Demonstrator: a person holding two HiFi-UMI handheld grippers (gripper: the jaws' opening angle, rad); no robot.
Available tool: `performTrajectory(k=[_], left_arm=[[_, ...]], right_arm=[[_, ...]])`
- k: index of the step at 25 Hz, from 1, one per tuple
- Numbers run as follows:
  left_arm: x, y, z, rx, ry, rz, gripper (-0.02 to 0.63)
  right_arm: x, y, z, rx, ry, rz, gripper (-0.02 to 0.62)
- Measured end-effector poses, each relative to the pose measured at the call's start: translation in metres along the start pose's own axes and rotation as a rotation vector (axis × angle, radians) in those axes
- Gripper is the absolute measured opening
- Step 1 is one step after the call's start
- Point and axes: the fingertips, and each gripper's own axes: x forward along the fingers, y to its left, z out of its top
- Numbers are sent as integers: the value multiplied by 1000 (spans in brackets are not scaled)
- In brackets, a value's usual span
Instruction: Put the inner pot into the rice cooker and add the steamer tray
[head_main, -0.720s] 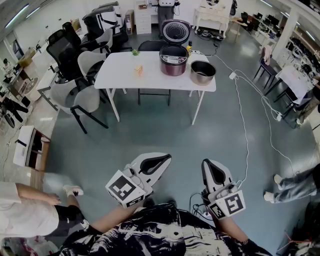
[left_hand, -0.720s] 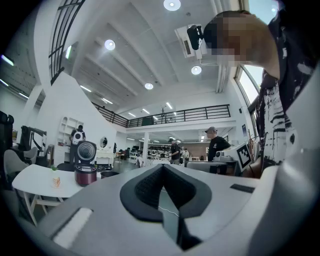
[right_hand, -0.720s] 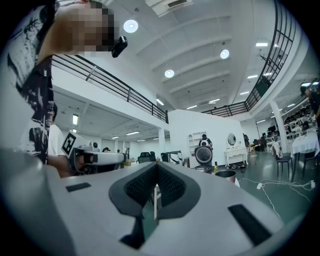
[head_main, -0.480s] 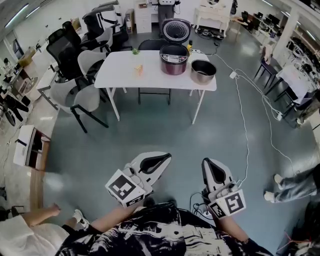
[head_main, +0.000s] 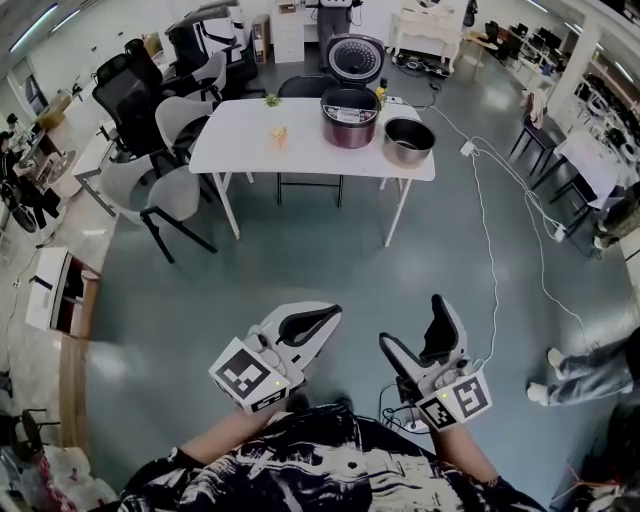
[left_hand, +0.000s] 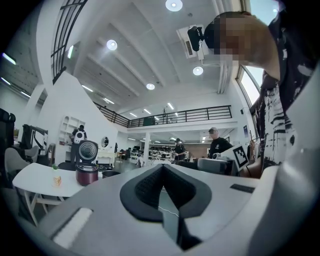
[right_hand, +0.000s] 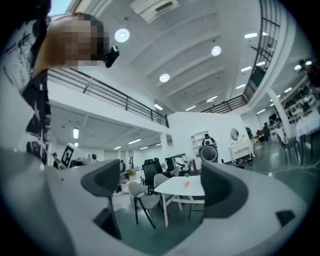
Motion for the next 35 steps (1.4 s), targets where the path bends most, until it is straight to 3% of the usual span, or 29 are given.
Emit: performTrajectory(k=[2,11,20,28,35], left_arm=[[-2,2,-2,-2,-3,4,5],[19,8,-11,-6,-5,33,5],[63,35,-25,-9,24,87,5],[96,122,-36,-20,26,81,5],[135,246,-18,-34,-16,11,5]], right_arm=[[3,-1,-2,-13,-6,-7,524],[2,-23,-12,-47,33,8,528],[14,-74,-22,-47,51,67,526],[96,-111,-43,-57,58,71,526],[223,-144,-43,-103,62,50,526]])
